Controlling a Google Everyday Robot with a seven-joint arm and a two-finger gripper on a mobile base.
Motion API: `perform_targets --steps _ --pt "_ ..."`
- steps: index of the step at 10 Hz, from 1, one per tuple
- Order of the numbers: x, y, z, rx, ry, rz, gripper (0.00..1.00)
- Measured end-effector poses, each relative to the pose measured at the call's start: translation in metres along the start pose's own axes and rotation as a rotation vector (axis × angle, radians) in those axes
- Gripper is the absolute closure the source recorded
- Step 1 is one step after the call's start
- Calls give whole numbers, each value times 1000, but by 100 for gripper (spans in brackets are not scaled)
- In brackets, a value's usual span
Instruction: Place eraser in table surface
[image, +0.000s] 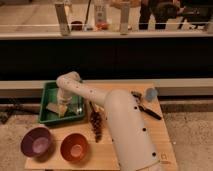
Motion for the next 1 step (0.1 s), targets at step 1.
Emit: perform_targets --steps 1 --pt "0 0 -2 -1 2 -1 100"
